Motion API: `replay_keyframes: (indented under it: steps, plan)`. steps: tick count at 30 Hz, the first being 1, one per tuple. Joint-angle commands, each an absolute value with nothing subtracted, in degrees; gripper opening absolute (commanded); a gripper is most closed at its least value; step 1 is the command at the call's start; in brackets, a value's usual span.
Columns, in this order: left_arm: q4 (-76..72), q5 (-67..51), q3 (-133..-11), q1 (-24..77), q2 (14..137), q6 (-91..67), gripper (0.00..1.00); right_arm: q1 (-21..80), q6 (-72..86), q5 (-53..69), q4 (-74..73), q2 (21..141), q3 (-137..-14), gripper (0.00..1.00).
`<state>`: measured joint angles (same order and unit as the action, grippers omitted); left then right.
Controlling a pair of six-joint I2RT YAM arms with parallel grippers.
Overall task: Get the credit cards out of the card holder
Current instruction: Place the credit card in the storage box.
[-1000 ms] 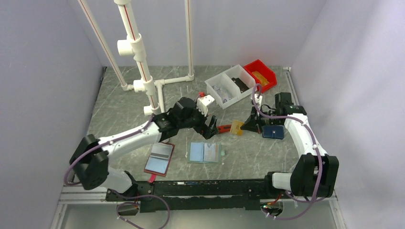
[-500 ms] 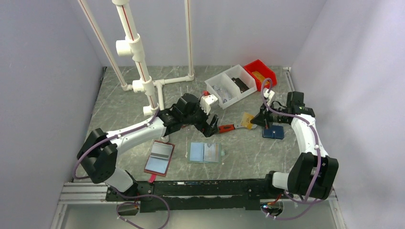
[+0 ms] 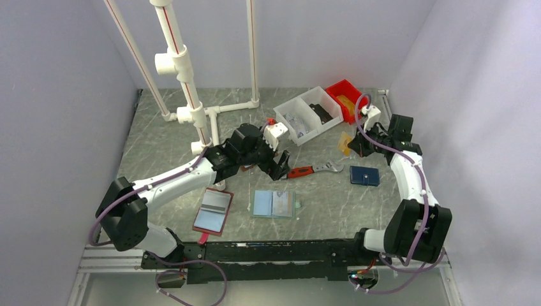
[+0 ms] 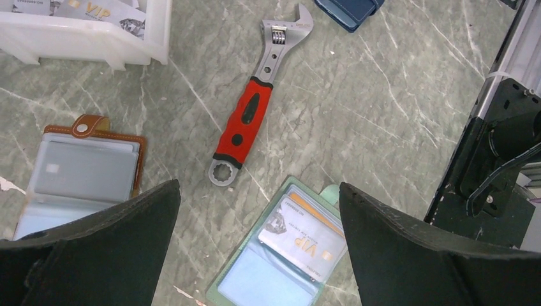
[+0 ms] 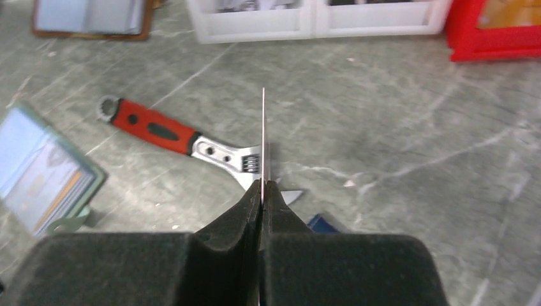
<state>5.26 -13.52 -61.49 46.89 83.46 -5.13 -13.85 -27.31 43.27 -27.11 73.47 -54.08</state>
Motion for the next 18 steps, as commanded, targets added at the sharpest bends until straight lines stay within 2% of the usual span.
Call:
replay_keyframes:
  steps: [1,9,18]
  plan:
    - [4.7,-11.1,-61.2,46.2,81.3,-3.3,0.99,-14.2,-21.4,32.3,-19.2,76.1,-58.7,0.0]
    - [4.7,-10.0,-61.1,46.2,81.0,-2.6,0.99,-14.2,-14.7,22.6,-16.5,84.8,-69.8,0.0]
    - [4.1,-8.3,-60.2,46.2,80.1,-1.3,0.99,-13.3,-11.1,18.1,-16.2,95.5,-82.4,0.0]
